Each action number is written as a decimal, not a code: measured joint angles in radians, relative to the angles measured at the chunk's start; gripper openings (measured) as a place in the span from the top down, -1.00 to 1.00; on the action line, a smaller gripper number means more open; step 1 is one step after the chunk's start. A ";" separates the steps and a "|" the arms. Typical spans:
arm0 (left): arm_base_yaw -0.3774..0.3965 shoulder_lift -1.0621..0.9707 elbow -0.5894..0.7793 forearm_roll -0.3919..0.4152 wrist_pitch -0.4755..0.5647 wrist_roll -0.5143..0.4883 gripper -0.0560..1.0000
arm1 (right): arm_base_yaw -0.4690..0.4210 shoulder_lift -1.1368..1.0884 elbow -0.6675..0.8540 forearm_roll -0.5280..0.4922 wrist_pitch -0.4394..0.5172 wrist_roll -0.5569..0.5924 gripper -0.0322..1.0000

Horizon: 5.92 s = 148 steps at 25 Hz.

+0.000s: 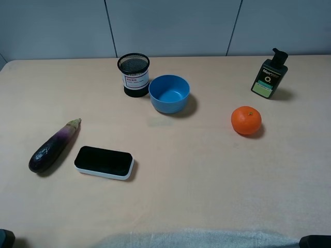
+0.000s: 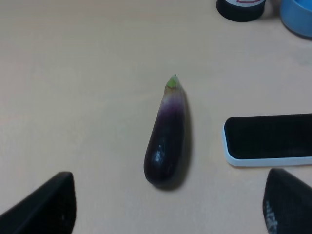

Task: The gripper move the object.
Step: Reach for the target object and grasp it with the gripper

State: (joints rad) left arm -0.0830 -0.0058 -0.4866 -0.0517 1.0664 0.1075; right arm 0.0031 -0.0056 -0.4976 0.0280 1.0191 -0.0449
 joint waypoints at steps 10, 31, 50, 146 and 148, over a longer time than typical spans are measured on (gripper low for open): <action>0.000 0.000 0.000 0.000 0.000 0.000 -0.57 | 0.000 0.000 0.000 0.000 0.000 0.000 -0.24; 0.000 0.000 0.000 0.000 0.000 0.000 -0.57 | 0.000 0.000 0.000 -0.012 0.000 0.000 -0.24; 0.000 0.000 0.000 0.000 0.000 0.000 -0.57 | 0.000 0.000 0.000 -0.012 0.000 0.000 -0.24; 0.000 0.000 0.000 0.000 -0.001 0.000 -0.57 | 0.314 1.770 -0.432 0.120 -0.351 -0.083 -0.24; 0.000 0.000 0.000 0.000 -0.001 0.000 -0.57 | 0.314 1.782 -0.437 0.099 -0.349 -0.083 -0.24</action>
State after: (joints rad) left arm -0.0830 -0.0058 -0.4866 -0.0517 1.0656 0.1078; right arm 0.3174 1.7766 -0.9343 0.1270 0.6697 -0.1277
